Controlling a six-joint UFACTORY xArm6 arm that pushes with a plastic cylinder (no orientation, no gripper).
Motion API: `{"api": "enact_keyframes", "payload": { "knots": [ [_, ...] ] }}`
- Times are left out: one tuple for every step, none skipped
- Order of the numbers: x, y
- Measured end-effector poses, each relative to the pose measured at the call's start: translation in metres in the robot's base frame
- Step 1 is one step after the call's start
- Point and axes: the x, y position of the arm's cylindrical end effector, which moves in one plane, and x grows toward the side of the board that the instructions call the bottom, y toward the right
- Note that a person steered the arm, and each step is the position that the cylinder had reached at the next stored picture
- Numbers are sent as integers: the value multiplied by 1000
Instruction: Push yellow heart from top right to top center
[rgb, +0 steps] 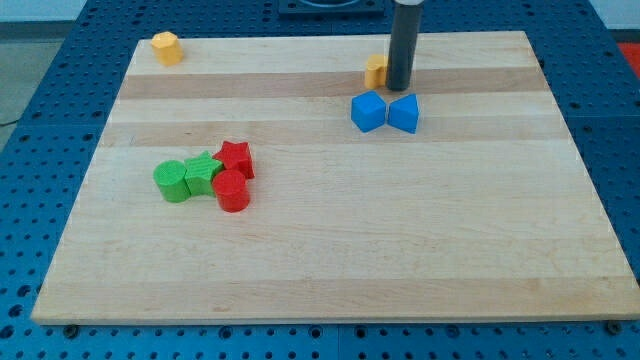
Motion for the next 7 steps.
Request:
{"api": "enact_keyframes", "payload": {
  "knots": [
    [-15,-20],
    [-37,-20],
    [-54,-16],
    [-69,-20],
    [-72,-37],
    [-72,-25],
    [-75,23]
  ]
}}
